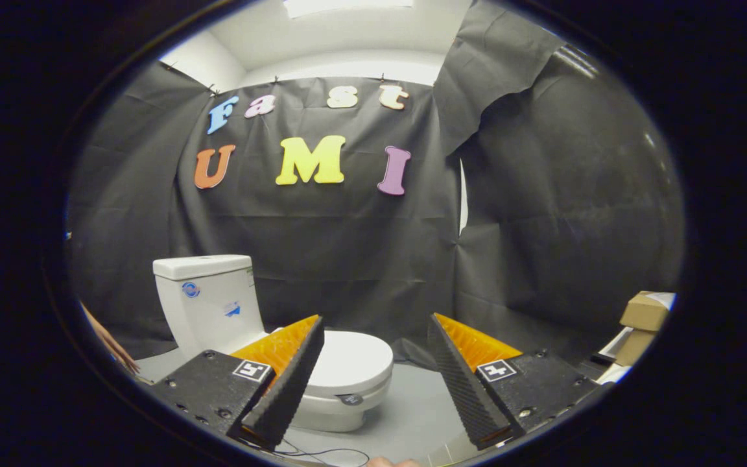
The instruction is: Open the toilet lid.
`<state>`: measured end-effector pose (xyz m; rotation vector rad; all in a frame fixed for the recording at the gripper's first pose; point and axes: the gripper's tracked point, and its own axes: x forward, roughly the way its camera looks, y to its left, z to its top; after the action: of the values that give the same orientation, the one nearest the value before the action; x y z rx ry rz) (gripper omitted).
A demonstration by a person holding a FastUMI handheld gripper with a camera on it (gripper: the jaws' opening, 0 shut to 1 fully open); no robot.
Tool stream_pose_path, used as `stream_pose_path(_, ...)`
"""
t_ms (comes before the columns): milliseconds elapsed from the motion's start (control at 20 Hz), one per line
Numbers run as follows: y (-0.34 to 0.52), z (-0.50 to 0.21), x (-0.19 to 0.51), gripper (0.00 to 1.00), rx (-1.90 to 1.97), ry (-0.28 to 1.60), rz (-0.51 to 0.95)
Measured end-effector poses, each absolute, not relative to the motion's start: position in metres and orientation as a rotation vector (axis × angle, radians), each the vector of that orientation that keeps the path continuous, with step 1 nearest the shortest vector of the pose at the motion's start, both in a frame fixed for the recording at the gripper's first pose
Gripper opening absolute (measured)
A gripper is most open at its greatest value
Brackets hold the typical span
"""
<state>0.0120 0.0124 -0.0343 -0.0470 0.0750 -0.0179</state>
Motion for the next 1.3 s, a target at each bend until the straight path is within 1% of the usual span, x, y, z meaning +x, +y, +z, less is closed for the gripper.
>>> stream_pose_path(150,0.017,-0.064,0.017,1.00,0.002,0.183,-0.015)
stream_pose_path(300,0.023,-0.068,0.028,1.00,0.028,0.232,-0.016)
stream_pose_path(500,0.044,-0.073,0.049,1.00,0.066,0.295,0.020)
stream_pose_path(750,0.047,-0.126,0.080,1.00,0.176,0.492,0.019)
stream_pose_path(900,0.045,-0.160,0.095,1.00,0.304,0.617,-0.024)
stream_pose_path(1300,0.048,-0.218,0.114,1.00,0.517,0.751,-0.024)
